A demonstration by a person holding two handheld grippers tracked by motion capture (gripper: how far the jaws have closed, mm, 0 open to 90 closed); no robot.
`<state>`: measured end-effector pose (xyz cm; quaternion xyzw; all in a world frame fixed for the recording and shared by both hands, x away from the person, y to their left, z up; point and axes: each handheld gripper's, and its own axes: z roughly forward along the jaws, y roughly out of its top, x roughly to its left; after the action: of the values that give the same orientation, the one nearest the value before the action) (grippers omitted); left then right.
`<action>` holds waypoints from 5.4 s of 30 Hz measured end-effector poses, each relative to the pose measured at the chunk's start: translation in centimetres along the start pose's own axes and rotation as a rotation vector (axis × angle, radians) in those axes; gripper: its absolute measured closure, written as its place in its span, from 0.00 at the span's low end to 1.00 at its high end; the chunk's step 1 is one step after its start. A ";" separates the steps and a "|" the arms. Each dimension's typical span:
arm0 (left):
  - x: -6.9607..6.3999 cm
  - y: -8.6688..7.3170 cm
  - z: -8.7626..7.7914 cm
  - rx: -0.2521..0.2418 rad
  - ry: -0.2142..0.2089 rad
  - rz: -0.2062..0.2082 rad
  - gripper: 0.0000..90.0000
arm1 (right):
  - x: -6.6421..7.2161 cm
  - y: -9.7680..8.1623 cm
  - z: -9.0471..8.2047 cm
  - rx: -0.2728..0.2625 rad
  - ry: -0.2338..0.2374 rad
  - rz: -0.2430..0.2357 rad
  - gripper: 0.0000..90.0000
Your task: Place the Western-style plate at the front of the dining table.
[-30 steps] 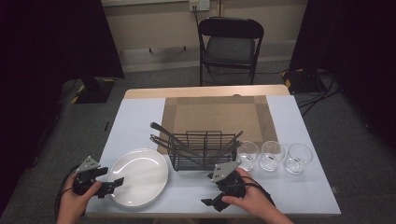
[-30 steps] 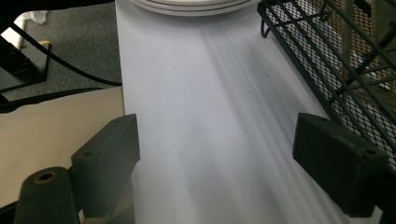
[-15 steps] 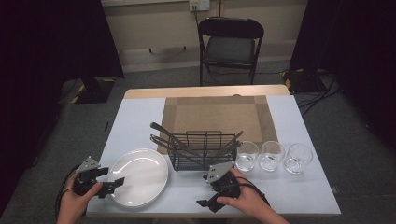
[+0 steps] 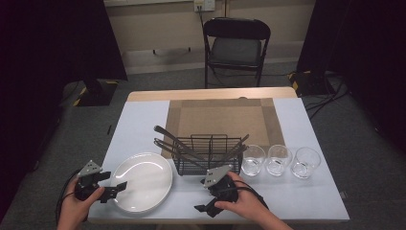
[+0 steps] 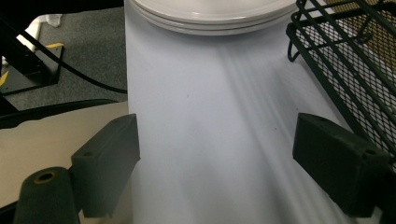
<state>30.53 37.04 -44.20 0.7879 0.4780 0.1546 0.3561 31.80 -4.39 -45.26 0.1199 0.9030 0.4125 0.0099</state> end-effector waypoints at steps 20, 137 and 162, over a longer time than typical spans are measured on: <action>0.0 0.1 -0.1 -0.006 -0.005 -0.002 0.18 | 0.0 1.2 1.4 -0.014 0.020 -0.020 0.16; 0.6 0.0 0.3 0.012 0.002 -0.013 0.18 | 1.0 5.8 7.9 -0.036 0.088 -0.075 0.14; 0.8 -0.1 0.4 0.029 0.037 -0.033 0.21 | 1.1 6.3 8.4 -0.031 0.074 -0.085 0.14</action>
<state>31.10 37.56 -44.61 0.7822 0.4994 0.1562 0.3383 33.03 6.05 -46.00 0.0660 0.9005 0.4298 -0.0040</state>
